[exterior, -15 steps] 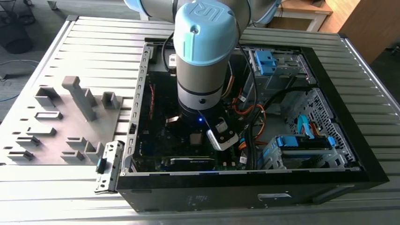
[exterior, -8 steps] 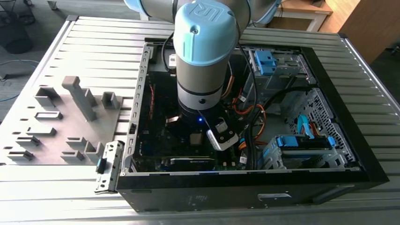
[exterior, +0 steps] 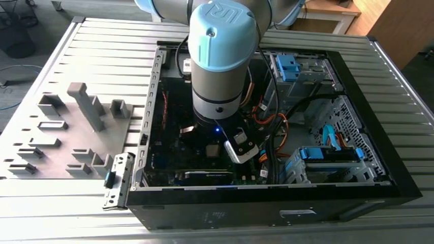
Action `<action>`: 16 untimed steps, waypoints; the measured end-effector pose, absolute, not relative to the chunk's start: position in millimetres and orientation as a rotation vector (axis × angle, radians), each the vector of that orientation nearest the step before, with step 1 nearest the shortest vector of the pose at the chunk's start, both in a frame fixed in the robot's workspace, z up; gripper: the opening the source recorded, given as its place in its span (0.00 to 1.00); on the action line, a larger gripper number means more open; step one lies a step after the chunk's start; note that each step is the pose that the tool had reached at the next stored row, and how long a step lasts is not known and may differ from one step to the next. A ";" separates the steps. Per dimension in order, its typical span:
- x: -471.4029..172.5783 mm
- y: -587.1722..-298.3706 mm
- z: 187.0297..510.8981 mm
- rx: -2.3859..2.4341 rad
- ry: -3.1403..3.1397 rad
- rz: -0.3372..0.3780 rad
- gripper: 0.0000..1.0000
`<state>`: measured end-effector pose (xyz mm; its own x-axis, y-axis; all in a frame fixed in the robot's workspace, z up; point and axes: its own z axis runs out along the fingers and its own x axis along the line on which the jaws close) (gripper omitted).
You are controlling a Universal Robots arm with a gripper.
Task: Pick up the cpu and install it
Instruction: 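Place the cpu into insertion slot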
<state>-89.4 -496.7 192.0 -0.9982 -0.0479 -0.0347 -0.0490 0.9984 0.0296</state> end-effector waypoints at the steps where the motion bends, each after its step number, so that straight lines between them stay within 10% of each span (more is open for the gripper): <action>1: -89.4 -496.7 192.0 -0.072 3.106 0.048 0.42; 16: -89.6 -497.7 192.0 0.019 3.106 0.059 0.42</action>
